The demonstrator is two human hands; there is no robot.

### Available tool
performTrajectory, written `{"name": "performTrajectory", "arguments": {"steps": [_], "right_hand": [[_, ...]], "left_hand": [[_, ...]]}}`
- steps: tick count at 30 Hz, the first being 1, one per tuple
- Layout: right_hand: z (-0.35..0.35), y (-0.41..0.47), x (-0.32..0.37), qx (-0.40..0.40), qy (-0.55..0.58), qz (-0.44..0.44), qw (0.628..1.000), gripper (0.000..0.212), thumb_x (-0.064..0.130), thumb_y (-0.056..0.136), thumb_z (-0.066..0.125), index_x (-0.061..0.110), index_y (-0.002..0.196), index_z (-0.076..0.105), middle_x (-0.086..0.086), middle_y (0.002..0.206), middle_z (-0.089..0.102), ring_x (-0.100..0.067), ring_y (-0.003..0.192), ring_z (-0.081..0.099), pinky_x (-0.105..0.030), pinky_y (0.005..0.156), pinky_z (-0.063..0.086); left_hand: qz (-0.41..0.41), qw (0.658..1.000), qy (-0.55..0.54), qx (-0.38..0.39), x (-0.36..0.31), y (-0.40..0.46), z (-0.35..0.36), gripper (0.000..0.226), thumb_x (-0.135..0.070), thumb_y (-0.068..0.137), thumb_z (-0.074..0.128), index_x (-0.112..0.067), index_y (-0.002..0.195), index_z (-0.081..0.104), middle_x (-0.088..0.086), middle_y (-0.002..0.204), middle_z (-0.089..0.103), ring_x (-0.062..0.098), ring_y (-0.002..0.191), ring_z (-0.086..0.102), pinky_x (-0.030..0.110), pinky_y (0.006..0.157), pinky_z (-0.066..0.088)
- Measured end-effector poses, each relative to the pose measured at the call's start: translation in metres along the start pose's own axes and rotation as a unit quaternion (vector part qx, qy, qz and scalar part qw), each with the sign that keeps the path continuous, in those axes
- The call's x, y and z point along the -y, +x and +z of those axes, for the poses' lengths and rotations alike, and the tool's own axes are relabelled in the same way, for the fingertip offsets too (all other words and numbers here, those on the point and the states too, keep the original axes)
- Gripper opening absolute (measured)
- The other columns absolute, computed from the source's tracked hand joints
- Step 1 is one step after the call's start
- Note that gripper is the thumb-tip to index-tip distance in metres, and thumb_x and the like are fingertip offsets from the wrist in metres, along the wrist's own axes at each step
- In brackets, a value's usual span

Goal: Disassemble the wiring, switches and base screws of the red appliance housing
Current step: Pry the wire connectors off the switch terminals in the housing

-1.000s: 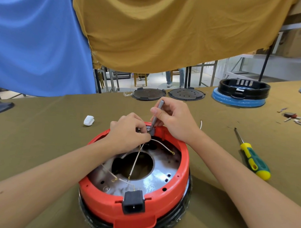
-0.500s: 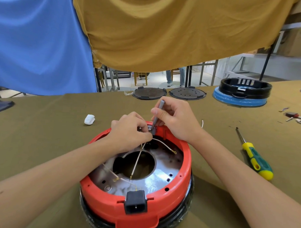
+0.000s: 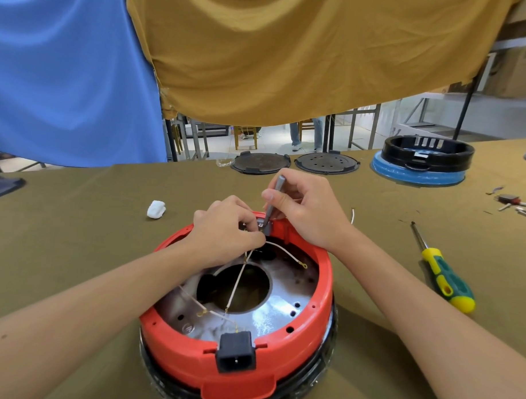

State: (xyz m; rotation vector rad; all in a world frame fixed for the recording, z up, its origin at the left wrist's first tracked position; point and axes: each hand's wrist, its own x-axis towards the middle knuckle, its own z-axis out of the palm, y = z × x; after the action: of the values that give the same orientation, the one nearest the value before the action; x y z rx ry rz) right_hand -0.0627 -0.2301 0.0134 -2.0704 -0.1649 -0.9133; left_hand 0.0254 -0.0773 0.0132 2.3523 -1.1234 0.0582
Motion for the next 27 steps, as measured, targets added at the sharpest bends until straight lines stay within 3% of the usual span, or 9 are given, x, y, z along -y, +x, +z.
{"name": "performTrajectory", "arguments": {"steps": [5,11,17,27], "right_hand": [[-0.0002,-0.0005,0.0001,0.008,0.002,-0.002,1.000,0.017,0.016,0.093,0.066,0.004,0.081,0.061,-0.007,0.069,0.070,-0.027,0.066,0.070,-0.053,0.069,0.056],[0.0006,0.0025,-0.0037,0.009,0.035,0.030,0.999,0.015,0.010,0.095,0.064,0.004,0.082,0.061,-0.007,0.068,0.071,-0.024,0.063,0.070,-0.034,0.065,0.058],[0.0016,0.0047,-0.0051,0.009,0.067,0.062,0.996,0.018,0.007,0.097,0.062,0.009,0.079,0.059,-0.006,0.067,0.070,-0.022,0.061,0.068,-0.026,0.061,0.054],[0.0008,0.0013,-0.0040,0.006,0.038,0.032,0.999,0.015,0.011,0.095,0.064,0.007,0.081,0.060,-0.004,0.069,0.071,-0.022,0.063,0.070,-0.036,0.065,0.059]], "left_hand": [[-0.001,1.000,0.002,-0.003,0.0010,0.0007,0.0009,0.023,-0.034,0.075,0.070,-0.029,0.055,0.060,-0.019,0.098,0.051,0.007,0.096,0.046,0.037,0.083,0.023],[0.001,1.000,-0.003,0.000,0.0015,0.0002,0.0006,0.022,-0.033,0.074,0.071,-0.028,0.055,0.062,-0.020,0.098,0.052,0.006,0.096,0.048,0.037,0.084,0.023],[0.000,1.000,0.003,0.006,-0.0007,-0.0019,-0.0010,0.024,-0.033,0.074,0.071,-0.028,0.053,0.060,-0.018,0.101,0.052,0.010,0.099,0.049,0.037,0.084,0.022],[0.001,1.000,0.012,0.007,-0.0012,-0.0022,-0.0010,0.023,-0.034,0.075,0.071,-0.029,0.055,0.061,-0.018,0.103,0.051,0.009,0.100,0.047,0.037,0.084,0.022]]}}
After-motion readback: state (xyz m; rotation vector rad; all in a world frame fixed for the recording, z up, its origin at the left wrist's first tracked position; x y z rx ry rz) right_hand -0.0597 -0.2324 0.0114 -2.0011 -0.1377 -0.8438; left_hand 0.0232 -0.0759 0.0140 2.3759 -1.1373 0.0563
